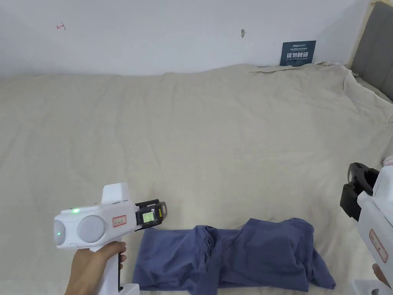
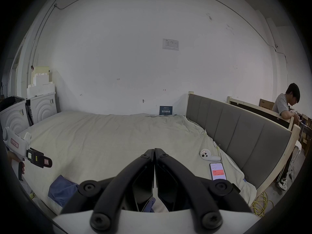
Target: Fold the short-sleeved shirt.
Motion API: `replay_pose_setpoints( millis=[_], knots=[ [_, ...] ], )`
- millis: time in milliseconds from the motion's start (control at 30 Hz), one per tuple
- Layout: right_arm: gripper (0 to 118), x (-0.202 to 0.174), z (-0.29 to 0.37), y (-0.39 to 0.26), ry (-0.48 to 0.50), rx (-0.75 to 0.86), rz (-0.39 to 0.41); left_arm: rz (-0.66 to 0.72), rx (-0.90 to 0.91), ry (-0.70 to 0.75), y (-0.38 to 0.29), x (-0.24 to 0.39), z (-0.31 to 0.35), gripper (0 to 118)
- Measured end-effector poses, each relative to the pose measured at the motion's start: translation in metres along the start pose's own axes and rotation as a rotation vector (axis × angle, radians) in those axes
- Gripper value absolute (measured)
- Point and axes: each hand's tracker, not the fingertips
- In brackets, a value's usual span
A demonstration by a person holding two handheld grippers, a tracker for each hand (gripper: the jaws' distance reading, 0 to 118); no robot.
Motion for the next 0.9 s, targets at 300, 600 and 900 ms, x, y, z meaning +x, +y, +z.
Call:
replay_pose_setpoints(
  millis=[300, 600, 900],
  knots=[
    [1, -0.001, 0.001, 0.000, 0.001, -0.002, -0.001, -0.044, 0.030, 0.030, -0.045, -0.015, -0.011, 0],
    [1, 0.007, 0.002, -0.004, -0.013, -0.013, -0.009, -0.085, -0.055, 0.004, -0.084, 0.009, -0.048, 0],
    [1, 0.017, 0.006, -0.006, -0.033, -0.027, -0.018, -0.231, -0.114, -0.026, -0.115, 0.071, -0.076, 0]
  ],
)
